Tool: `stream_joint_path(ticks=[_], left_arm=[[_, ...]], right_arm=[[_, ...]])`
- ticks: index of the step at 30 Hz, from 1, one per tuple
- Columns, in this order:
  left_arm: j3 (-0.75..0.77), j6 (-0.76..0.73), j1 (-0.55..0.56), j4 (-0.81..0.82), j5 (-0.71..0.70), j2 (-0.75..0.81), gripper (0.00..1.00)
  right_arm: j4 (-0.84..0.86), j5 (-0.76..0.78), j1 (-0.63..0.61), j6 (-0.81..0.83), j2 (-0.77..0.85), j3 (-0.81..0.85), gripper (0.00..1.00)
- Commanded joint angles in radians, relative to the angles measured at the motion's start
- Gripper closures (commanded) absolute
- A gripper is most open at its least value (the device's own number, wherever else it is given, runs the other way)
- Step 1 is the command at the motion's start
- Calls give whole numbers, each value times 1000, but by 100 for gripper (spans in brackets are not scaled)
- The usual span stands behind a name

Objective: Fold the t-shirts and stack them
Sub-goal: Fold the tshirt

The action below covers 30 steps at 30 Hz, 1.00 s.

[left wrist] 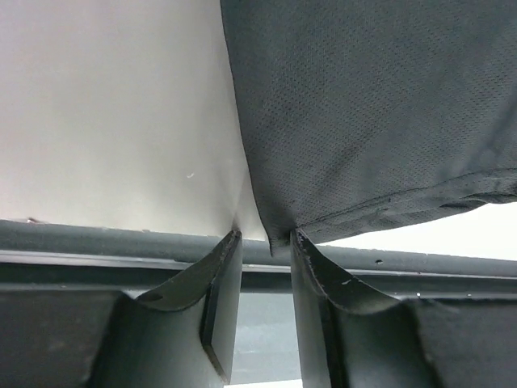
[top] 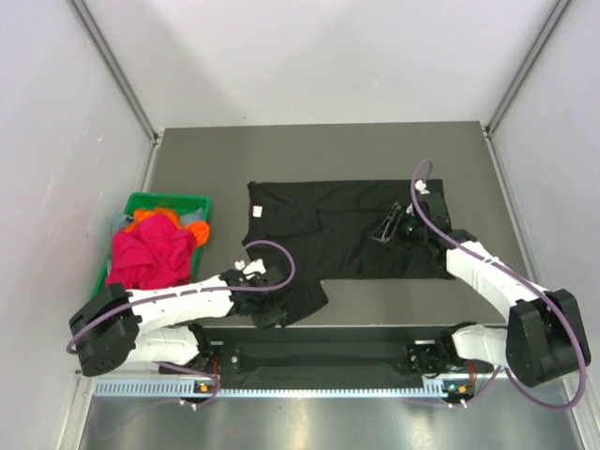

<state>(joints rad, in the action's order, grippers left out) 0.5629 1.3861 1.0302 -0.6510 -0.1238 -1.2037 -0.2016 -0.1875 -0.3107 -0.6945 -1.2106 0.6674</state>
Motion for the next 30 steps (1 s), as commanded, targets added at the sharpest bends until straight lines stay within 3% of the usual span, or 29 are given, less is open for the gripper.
stream_joint_path(ticks=[1, 7, 13, 21, 26, 30], left_arm=[[38, 21, 4, 8, -33, -23, 65], [55, 7, 4, 11, -51, -53, 78], [114, -25, 5, -27, -63, -83, 100], [180, -76, 4, -47, -79, -88, 100], [192, -114, 1, -30, -88, -60, 100], [222, -177, -18, -44, -97, -46, 100]], right_arm=[[24, -6, 18, 23, 40, 1, 59], [-10, 3, 21, 15, 68, -8, 59], [-133, 52, 45, -42, 124, -26, 59], [-335, 269, 102, -189, 276, -87, 56], [-413, 330, 272, -220, 295, -146, 53], [-414, 315, 442, -178, 263, -172, 57]])
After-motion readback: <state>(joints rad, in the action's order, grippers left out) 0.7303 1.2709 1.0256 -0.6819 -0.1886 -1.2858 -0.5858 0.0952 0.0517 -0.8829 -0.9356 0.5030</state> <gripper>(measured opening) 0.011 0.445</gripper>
